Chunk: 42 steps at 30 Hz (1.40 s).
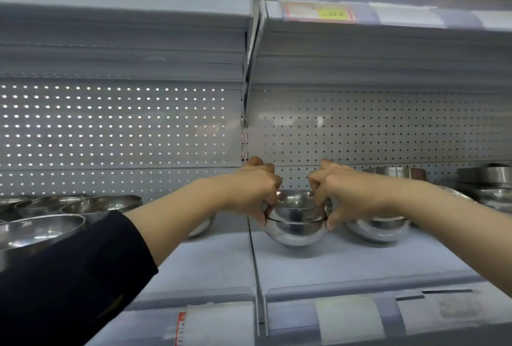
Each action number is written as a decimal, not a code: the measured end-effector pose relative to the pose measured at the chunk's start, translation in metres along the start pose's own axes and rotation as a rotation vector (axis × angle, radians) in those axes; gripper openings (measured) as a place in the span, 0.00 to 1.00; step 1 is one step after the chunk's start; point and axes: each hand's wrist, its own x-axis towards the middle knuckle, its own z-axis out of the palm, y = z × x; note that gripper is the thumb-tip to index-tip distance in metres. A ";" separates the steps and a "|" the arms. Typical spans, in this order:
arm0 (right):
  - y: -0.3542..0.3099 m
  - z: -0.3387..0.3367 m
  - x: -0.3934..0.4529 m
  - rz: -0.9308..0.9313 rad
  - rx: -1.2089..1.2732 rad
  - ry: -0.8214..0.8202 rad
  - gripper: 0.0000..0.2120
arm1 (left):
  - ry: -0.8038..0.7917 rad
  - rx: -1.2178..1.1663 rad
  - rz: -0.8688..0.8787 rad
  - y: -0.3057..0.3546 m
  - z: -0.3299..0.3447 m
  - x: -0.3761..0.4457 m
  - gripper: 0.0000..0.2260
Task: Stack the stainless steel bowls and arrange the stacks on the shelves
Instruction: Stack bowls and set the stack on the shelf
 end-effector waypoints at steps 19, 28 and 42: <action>-0.143 -0.014 0.069 -0.243 0.074 0.133 0.09 | -0.310 0.031 -0.146 -0.039 -0.011 -0.173 0.13; -0.040 -0.056 -0.031 0.227 0.166 0.205 0.18 | 0.052 -0.507 -0.272 -0.011 -0.085 -0.095 0.16; 0.116 0.033 -0.100 0.197 0.118 0.215 0.06 | -0.026 -0.398 -0.243 0.095 -0.041 0.125 0.18</action>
